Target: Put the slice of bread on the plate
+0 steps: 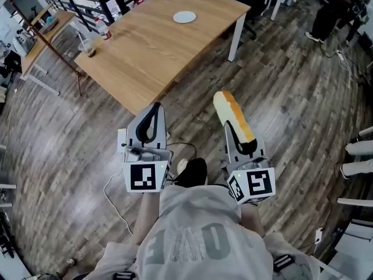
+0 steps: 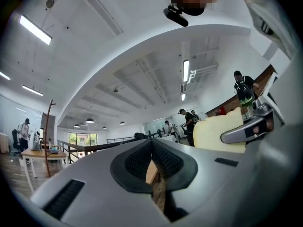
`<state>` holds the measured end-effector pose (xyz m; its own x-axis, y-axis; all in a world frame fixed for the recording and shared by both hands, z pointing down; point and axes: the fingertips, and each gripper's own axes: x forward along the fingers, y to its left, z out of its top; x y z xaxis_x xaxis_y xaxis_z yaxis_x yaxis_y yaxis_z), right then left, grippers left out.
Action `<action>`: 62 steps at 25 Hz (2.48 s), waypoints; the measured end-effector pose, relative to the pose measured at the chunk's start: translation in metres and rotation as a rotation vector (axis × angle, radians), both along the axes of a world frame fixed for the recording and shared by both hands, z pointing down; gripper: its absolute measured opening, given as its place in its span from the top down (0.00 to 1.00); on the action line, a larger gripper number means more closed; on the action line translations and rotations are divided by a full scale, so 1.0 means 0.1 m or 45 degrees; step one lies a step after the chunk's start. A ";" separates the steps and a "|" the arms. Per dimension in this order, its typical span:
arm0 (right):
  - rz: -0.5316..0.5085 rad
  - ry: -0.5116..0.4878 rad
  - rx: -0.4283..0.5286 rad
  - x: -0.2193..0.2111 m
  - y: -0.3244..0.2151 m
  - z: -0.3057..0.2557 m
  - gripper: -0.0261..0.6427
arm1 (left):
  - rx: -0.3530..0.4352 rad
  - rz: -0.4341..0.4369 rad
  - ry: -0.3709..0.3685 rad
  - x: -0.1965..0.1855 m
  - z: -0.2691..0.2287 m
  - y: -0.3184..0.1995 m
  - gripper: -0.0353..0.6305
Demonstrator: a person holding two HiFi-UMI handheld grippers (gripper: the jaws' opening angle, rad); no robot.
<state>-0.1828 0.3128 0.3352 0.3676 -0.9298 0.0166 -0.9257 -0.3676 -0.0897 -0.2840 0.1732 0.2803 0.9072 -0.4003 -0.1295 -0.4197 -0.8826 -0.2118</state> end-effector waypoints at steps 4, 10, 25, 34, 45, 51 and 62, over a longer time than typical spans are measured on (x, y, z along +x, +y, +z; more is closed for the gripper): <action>-0.002 -0.007 -0.014 0.06 -0.05 0.06 0.82 | -0.012 -0.063 0.030 -0.11 0.01 -0.18 0.94; -0.023 0.018 -0.049 0.15 -0.43 0.14 0.83 | -0.046 -0.084 0.041 0.00 0.16 -0.52 0.94; 0.003 0.056 -0.130 1.28 -1.62 0.09 0.83 | -0.089 0.014 0.056 1.27 0.20 -1.65 0.94; -0.001 0.025 -0.115 2.00 -2.39 -0.01 0.83 | -0.063 0.050 0.051 2.04 -0.03 -2.33 0.94; 0.038 -0.038 -0.145 2.54 -2.89 0.06 0.83 | -0.109 0.099 -0.023 2.64 0.14 -2.94 0.94; 0.025 -0.060 -0.123 2.97 -3.04 0.10 0.83 | -0.118 0.102 0.001 3.04 0.12 -2.99 0.94; -0.106 0.058 -0.113 3.97 -3.64 0.00 0.83 | -0.026 -0.069 0.009 3.86 0.01 -3.54 0.94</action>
<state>0.2146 -0.0510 0.3351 0.2914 -0.9528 0.0850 -0.9557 -0.2939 -0.0177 0.1024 -0.1809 0.2816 0.8830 -0.4517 -0.1272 -0.4687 -0.8625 -0.1908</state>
